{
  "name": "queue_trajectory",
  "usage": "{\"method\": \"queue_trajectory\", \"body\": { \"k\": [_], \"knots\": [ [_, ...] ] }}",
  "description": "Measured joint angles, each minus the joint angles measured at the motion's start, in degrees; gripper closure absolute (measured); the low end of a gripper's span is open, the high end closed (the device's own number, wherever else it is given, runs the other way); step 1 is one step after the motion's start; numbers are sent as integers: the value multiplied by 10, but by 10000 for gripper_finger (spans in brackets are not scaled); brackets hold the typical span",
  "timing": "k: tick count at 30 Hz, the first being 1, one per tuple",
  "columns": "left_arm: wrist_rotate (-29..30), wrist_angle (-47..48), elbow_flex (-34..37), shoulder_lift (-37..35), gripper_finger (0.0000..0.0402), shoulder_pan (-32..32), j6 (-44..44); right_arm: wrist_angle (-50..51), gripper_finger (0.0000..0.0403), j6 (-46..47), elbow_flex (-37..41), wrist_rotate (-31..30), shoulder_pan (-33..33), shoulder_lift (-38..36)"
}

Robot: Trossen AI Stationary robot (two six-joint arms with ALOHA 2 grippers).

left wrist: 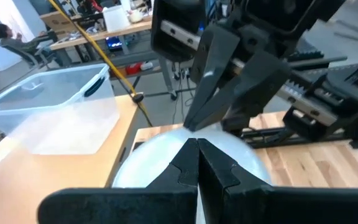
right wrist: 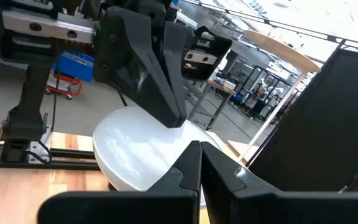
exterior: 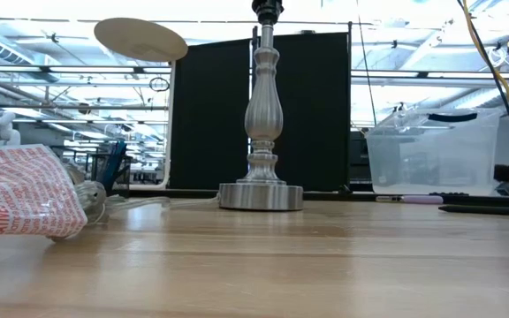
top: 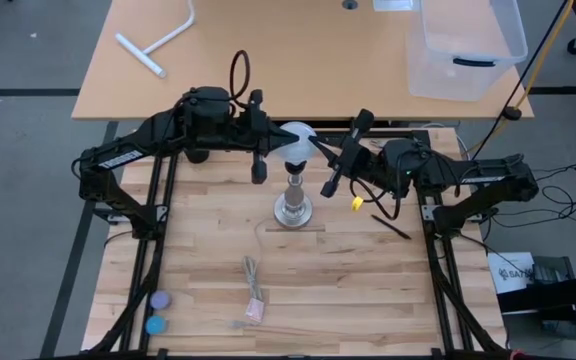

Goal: Screw lightbulb
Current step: Insert the lightbulb into the lamp

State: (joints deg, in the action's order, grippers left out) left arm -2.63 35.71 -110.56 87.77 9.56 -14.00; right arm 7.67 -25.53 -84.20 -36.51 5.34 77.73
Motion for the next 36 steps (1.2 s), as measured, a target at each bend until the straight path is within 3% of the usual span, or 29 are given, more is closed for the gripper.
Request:
{"method": "queue_trajectory", "body": {
  "k": [11, 18, 28, 32, 36],
  "knots": [
    [19, 15, -1, -2, 401, -1, 0, 2, 401, -17, 1, 3, 9, -2],
    [23, 14, -2, -2, 401, 0, 2, 28, 364, -45, 4, 7, 63, -23],
    [23, 22, -2, -2, 401, 0, 5, 212, 260, 136, 3, 11, 88, -57],
    [23, 22, -2, -2, 401, 0, 5, 178, 252, 169, 38, 17, 74, -48],
    [23, 21, -2, -2, 401, 0, 6, 98, 277, 189, 107, 22, 54, -42]
  ]
}}
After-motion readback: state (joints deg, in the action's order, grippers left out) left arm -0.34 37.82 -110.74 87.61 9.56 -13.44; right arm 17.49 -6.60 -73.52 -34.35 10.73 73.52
